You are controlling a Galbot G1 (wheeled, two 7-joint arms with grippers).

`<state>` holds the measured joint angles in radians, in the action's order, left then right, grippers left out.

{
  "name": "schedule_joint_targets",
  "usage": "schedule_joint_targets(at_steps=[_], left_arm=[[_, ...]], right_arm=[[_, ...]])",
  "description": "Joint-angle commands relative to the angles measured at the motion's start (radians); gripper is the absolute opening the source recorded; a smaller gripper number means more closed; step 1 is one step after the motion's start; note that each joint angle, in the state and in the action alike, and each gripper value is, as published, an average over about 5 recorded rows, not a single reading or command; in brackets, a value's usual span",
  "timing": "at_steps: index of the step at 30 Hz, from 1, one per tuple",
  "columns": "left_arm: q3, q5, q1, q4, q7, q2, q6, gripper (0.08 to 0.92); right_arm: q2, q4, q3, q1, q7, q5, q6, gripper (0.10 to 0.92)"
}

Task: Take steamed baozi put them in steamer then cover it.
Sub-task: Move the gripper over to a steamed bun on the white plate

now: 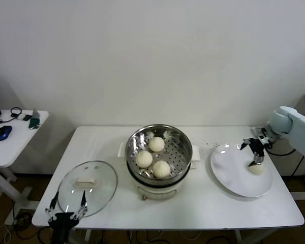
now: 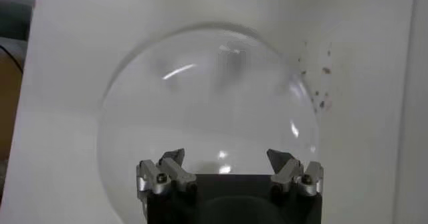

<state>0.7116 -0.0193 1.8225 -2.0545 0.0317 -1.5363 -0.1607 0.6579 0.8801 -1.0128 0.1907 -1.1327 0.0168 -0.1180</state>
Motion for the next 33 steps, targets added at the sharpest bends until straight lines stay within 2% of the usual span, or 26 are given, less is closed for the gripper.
schedule_joint_targets(at_steps=[1,13,33], left_arm=[[0.000,-0.005,-0.003,-0.001,0.001,-0.005,0.008,0.823],[-0.005,-0.019,-0.010,0.008,0.003,-0.010,0.013,0.823],[-0.002,-0.017,-0.016,0.023,0.010,-0.015,0.011,0.823]], right_arm=[[0.034,-0.221,0.277,-0.203,-0.012,-0.213,-0.068,0.823],[0.160,-0.373,0.369,-0.193,-0.013,-0.288,-0.098,0.823],[0.229,-0.441,0.431,-0.198,-0.028,-0.379,-0.109,0.823]])
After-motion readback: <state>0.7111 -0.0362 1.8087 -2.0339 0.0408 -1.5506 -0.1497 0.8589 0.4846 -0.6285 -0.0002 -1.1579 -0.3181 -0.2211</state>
